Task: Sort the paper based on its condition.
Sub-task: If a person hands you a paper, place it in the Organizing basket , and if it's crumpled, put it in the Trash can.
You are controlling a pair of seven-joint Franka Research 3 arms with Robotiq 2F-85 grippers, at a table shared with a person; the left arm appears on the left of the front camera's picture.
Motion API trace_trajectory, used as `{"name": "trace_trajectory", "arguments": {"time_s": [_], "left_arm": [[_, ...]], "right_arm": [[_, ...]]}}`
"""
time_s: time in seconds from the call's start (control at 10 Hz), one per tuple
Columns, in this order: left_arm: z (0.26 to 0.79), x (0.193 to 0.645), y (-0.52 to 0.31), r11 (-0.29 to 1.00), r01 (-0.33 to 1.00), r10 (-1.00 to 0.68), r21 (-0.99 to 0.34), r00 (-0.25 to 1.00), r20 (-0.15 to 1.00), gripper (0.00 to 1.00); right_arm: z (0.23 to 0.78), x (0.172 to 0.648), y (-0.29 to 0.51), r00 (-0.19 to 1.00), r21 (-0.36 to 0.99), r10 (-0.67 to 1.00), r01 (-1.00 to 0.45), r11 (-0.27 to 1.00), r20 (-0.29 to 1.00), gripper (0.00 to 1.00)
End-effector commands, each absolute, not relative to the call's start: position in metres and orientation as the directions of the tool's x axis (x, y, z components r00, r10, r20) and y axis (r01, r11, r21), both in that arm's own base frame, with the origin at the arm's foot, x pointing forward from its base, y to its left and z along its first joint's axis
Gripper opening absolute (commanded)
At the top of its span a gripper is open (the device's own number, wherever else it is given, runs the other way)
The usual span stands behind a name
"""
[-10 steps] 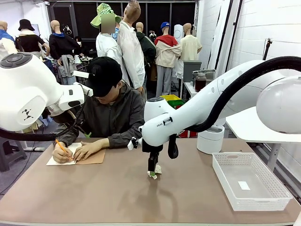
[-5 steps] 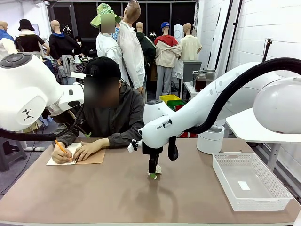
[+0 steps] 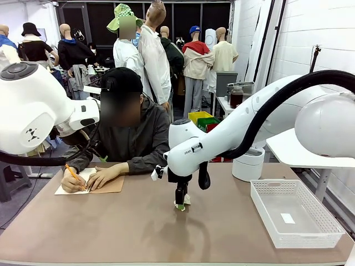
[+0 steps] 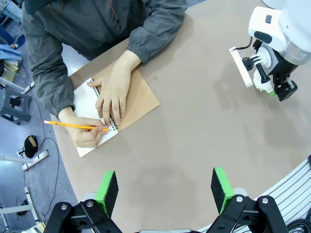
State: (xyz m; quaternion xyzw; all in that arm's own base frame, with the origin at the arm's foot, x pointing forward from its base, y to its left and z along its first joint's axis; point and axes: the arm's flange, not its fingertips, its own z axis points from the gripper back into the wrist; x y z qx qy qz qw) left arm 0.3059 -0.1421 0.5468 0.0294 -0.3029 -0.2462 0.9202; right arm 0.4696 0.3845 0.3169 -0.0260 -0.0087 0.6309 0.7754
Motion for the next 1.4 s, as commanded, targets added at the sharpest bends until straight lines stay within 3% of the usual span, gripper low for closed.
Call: {"name": "trace_trajectory", "arguments": {"time_s": [0.0, 0.1, 0.3, 0.6, 0.7, 1.0, 1.3], "left_arm": [[0.5471, 0.3060, -0.1407, 0.872, 0.443, -0.481, 0.211, 0.692, 0.538, 1.00], [0.5471, 0.3060, -0.1407, 0.872, 0.443, -0.481, 0.211, 0.692, 0.538, 1.00], [0.5471, 0.3060, -0.1407, 0.872, 0.443, -0.481, 0.211, 0.692, 0.538, 1.00], [0.5471, 0.3060, -0.1407, 0.872, 0.443, -0.481, 0.211, 0.692, 0.538, 1.00], [0.5471, 0.3060, -0.1407, 0.872, 0.443, -0.481, 0.211, 0.692, 0.538, 1.00], [0.5471, 0.3060, -0.1407, 0.872, 0.443, -0.481, 0.211, 0.692, 0.538, 1.00], [0.5471, 0.3060, -0.1407, 0.872, 0.443, -0.481, 0.211, 0.692, 0.538, 1.00]], "right_arm": [[0.3150, 0.4732, 0.3906, 0.223, -0.070, 0.974, -0.973, 0.220, -0.040, 1.00], [0.3138, 0.4737, 0.3904, 0.228, -0.058, 0.973, -0.972, 0.226, -0.042, 1.00], [0.3126, 0.4742, 0.3902, 0.228, -0.055, 0.972, -0.973, 0.225, -0.052, 0.71], [0.3119, 0.4737, 0.3887, 0.236, -0.049, 0.970, -0.971, 0.233, -0.052, 0.71], [0.3112, 0.4736, 0.3884, 0.239, -0.040, 0.970, -0.971, 0.237, -0.050, 0.61], [0.3107, 0.4739, 0.3876, 0.236, -0.035, 0.971, -0.972, 0.234, -0.050, 0.08], [0.3110, 0.4739, 0.3869, 0.234, -0.037, 0.971, -0.972, 0.232, -0.050, 0.08]]}}
